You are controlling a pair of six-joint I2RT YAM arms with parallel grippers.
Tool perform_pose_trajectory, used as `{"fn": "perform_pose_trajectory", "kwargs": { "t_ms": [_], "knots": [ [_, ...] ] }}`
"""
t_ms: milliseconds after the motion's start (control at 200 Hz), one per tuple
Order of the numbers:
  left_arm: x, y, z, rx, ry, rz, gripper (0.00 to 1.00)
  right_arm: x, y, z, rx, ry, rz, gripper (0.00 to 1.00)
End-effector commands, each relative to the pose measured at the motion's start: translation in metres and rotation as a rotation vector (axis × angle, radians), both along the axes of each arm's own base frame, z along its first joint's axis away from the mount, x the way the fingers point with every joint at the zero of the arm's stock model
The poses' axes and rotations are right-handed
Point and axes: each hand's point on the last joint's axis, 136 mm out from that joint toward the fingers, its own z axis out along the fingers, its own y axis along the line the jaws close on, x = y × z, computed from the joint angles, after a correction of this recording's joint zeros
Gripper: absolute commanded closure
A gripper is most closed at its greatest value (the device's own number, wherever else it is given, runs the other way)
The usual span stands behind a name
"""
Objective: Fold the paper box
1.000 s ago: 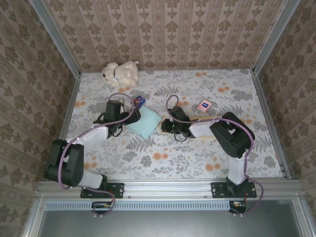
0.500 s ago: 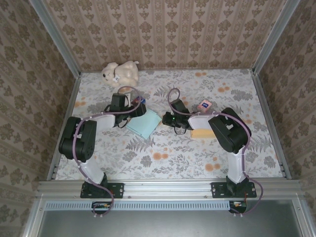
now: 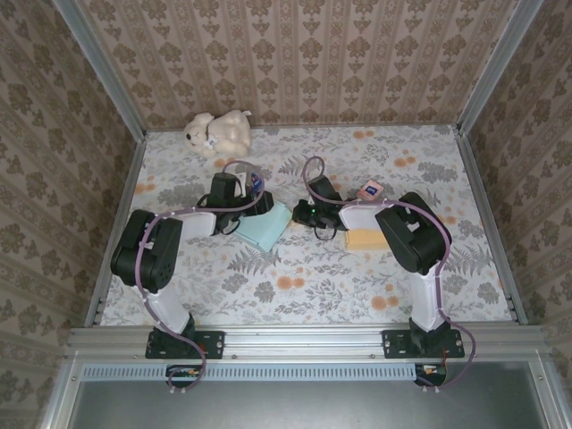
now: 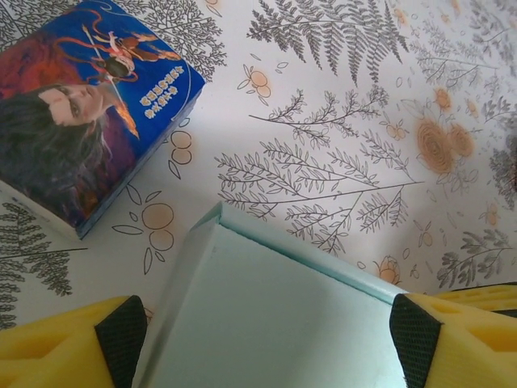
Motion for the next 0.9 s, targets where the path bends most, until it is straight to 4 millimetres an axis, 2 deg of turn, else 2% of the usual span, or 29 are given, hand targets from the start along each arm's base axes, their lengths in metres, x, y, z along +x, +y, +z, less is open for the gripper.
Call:
{"fn": "perform_pose_trajectory", "kwargs": {
  "t_ms": [0,30,280,440,540,800,820,870,895],
  "knots": [
    [-0.033,-0.044,0.004,-0.162,0.068,-0.129,0.19,-0.01,-0.004,-0.042,-0.05,0.08,0.014,0.89],
    [-0.043,-0.057,0.005,-0.18,0.074,-0.163,0.19,-0.009,-0.003,-0.042,-0.045,0.079,0.016,0.89],
    [-0.076,-0.103,0.024,-0.286,0.098,-0.27,0.21,-0.008,0.001,-0.032,-0.016,0.06,0.023,0.89],
    [-0.086,-0.115,0.027,-0.311,0.127,-0.268,0.22,-0.009,0.003,-0.026,0.01,0.051,0.026,0.89],
    [-0.078,-0.103,0.026,-0.294,0.134,-0.203,0.22,-0.012,0.002,-0.023,0.013,0.046,0.036,0.89],
    [-0.043,-0.032,0.005,-0.171,0.206,0.073,0.21,-0.028,-0.02,-0.013,-0.055,0.016,0.069,0.92],
    [-0.041,-0.026,0.003,-0.168,0.211,0.091,0.2,-0.029,-0.022,-0.011,-0.058,0.01,0.067,0.98],
    [-0.04,-0.021,0.0,-0.163,0.223,0.111,0.19,-0.033,-0.029,-0.006,-0.07,-0.012,0.061,1.0],
    [-0.032,-0.008,-0.001,-0.166,0.225,0.147,0.18,-0.035,-0.032,-0.002,-0.077,-0.025,0.059,1.0]
  ]
}}
